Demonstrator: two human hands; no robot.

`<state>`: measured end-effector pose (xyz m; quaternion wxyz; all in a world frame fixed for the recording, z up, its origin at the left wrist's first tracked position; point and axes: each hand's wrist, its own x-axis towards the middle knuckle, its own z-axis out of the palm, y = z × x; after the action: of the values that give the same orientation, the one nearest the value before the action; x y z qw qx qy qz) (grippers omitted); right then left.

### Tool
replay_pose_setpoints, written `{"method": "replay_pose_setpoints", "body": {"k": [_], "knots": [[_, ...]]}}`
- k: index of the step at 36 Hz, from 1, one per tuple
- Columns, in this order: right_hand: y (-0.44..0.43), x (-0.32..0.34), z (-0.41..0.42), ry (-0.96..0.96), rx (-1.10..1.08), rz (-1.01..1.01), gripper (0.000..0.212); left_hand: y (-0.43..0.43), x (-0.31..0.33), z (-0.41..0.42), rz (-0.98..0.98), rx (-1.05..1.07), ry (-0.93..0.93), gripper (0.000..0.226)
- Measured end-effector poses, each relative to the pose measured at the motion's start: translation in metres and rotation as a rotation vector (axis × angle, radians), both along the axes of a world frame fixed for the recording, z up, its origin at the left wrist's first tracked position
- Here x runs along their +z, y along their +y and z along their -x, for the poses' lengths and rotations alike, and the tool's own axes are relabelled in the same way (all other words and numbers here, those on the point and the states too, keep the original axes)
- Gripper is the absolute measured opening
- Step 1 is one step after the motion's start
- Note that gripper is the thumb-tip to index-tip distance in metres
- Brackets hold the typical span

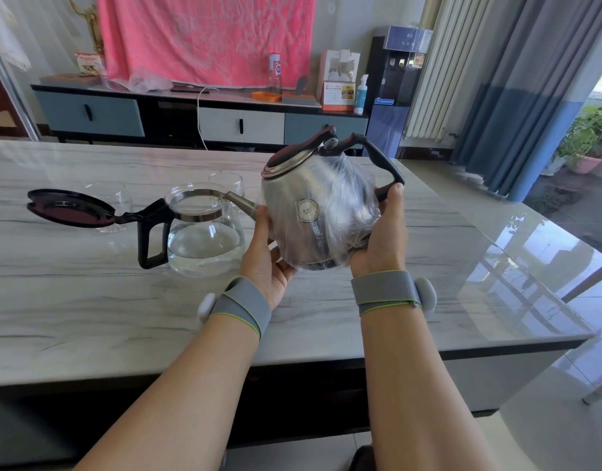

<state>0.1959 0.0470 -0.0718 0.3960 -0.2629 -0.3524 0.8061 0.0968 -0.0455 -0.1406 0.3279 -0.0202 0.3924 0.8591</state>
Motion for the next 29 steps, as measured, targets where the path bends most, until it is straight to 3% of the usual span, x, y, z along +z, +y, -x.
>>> {"method": "replay_pose_setpoints", "body": {"k": [18,23,29], "knots": [[0.0003,-0.0002,-0.0004,0.011,0.012,0.004,0.041,-0.0004,0.0024,-0.0026,0.0,0.0,-0.01,0.06],[-0.0001,-0.0002,-0.0003,0.016,0.011,0.007,0.04,-0.0009,0.003,-0.0041,-0.001,-0.001,-0.01,0.073],[0.0005,-0.0006,-0.0002,0.016,0.009,0.008,0.039,-0.0013,0.0033,-0.0036,0.001,0.002,-0.018,0.065]]}}
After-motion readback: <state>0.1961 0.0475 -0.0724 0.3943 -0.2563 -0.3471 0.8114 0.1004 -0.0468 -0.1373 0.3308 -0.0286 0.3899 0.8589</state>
